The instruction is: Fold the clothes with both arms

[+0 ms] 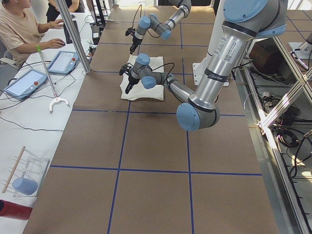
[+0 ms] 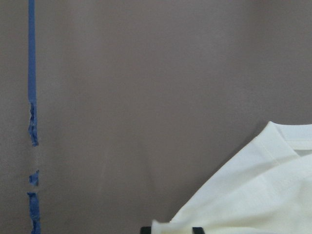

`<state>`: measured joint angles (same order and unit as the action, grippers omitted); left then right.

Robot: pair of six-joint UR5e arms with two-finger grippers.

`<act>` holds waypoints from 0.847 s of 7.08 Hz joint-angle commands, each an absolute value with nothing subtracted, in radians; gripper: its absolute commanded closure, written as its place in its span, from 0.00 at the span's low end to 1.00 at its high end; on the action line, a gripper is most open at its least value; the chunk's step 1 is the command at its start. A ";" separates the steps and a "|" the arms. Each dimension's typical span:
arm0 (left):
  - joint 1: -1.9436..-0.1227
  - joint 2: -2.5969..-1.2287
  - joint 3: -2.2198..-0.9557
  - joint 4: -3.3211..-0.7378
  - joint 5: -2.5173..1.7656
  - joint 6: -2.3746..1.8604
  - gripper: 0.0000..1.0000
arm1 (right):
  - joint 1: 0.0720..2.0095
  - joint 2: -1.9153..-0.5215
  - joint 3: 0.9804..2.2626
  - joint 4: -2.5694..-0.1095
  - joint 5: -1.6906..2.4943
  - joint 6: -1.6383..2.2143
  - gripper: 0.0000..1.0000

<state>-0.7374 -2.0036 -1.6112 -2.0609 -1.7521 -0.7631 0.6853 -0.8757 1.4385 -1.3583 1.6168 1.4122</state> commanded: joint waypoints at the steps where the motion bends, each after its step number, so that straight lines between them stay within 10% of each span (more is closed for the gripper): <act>1: -0.720 -1.819 -1.831 -2.066 -1.809 -0.764 0.00 | 0.699 -0.940 1.524 -1.358 1.660 1.359 0.00; 6: -0.428 -1.689 -1.863 -2.226 -1.642 -1.107 0.18 | 0.699 -0.974 1.572 -1.356 1.657 1.370 0.00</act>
